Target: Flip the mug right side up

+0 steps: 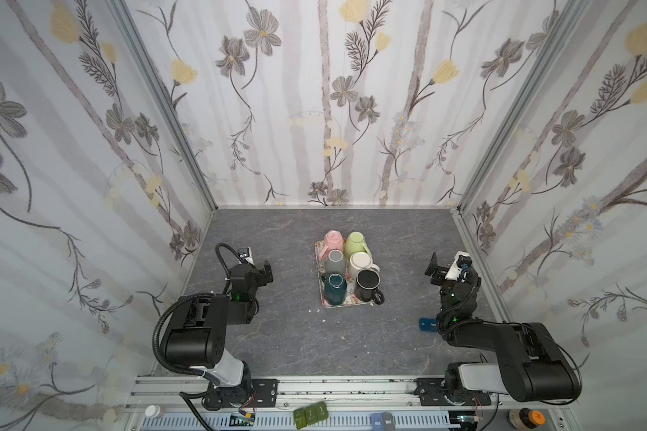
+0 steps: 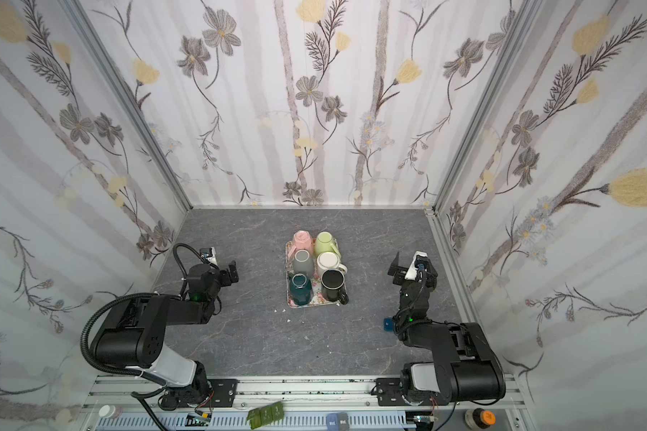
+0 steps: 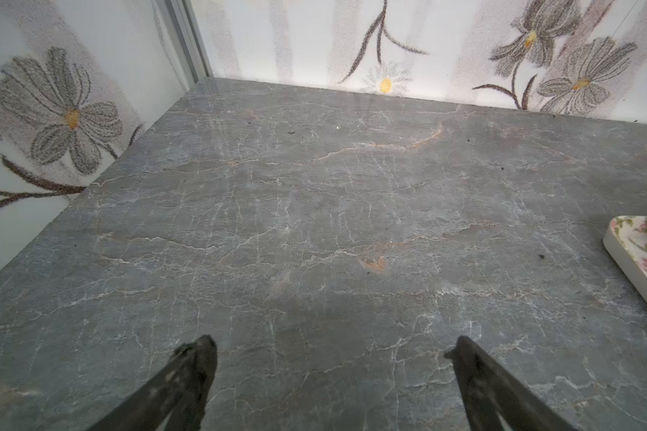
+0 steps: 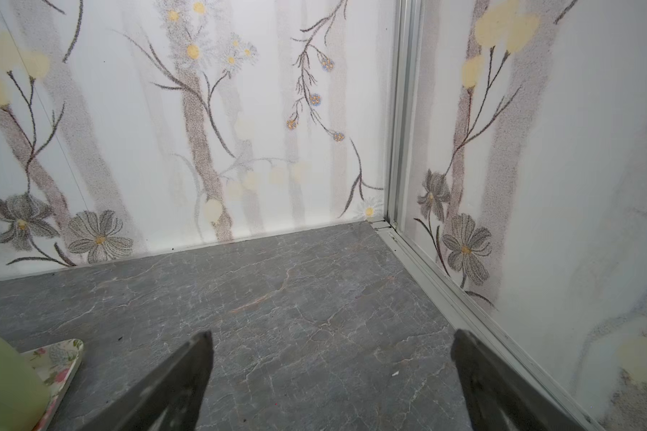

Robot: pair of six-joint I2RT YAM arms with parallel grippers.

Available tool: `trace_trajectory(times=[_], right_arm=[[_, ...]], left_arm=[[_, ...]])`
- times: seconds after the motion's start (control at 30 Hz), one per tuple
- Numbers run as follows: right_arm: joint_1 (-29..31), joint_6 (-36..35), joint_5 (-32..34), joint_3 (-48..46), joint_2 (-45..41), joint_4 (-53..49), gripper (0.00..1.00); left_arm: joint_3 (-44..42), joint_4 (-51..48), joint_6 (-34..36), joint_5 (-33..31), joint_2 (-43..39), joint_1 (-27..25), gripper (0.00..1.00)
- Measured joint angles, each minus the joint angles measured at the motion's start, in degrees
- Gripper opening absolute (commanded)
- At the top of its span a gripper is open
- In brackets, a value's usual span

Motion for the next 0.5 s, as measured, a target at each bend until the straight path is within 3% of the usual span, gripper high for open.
trace_trajectory(times=[0.5], right_arm=[[-0.8, 0.2, -0.5, 0.1, 0.0, -0.1, 1.0]], left_arm=[[0.0, 0.0, -0.2, 0.0, 0.0, 0.3, 1.0]])
